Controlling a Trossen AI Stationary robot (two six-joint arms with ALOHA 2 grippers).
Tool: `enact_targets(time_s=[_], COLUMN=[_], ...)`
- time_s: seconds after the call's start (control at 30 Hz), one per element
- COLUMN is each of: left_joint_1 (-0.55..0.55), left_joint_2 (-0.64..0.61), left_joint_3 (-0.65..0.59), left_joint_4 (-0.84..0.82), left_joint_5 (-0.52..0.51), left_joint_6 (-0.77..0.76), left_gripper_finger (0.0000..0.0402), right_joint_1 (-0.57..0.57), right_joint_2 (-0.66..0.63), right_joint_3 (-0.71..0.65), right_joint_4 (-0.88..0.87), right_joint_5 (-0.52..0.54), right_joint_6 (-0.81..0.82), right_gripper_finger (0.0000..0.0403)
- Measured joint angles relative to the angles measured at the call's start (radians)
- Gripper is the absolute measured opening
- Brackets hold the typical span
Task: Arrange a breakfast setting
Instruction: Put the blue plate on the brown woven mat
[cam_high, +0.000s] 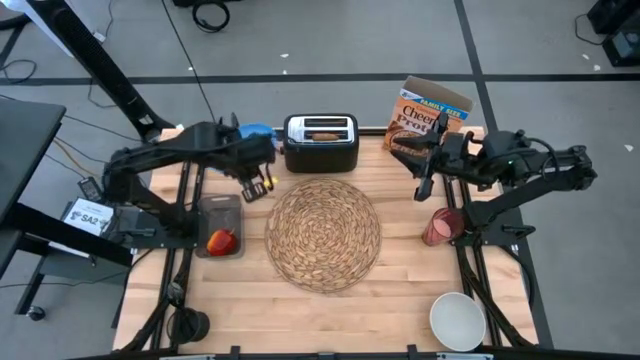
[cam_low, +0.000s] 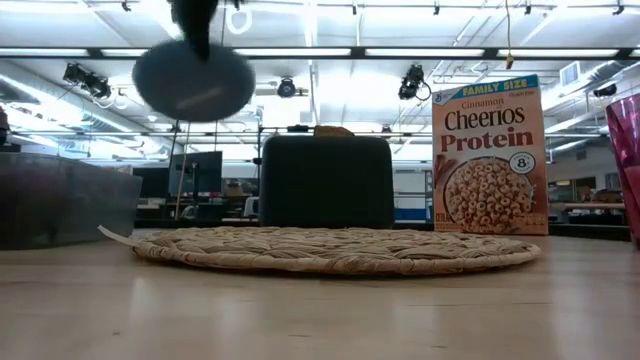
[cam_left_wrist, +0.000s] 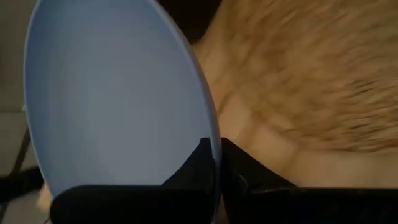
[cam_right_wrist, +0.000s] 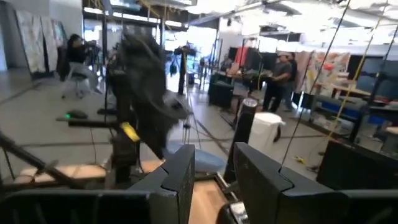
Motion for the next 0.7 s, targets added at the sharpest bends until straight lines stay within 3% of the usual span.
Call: enact_targets(time_s=[0.17, 0.4, 0.53, 0.7], left_joint_1=[-0.244, -0.531, -0.627, -0.708], left_joint_2=[0.0, 0.078, 0.161, 0.284], left_joint_3=[0.059, 0.057, 0.057, 0.057], left_joint_4=[0.075, 0.227, 0.309, 0.324], left_joint_5=[0.0, -0.01, -0.011, -0.022], left_joint_6=[-0.164, -0.362, -0.33, -0.228], left_gripper_finger=[0.0015, 0.0015, 0.0015, 0.0015], right_joint_1=[0.059, 0.236, 0.325, 0.409], right_joint_2=[0.037, 0.184, 0.293, 0.434], right_joint_3=[0.0, 0.064, 0.179, 0.356], right_joint_4=[-0.095, -0.193, -0.289, -0.486], right_joint_5=[-0.001, 0.003, 0.037, 0.067], right_joint_6=[0.05, 0.159, 0.267, 0.518], right_gripper_finger=[0.012, 0.012, 0.012, 0.0119])
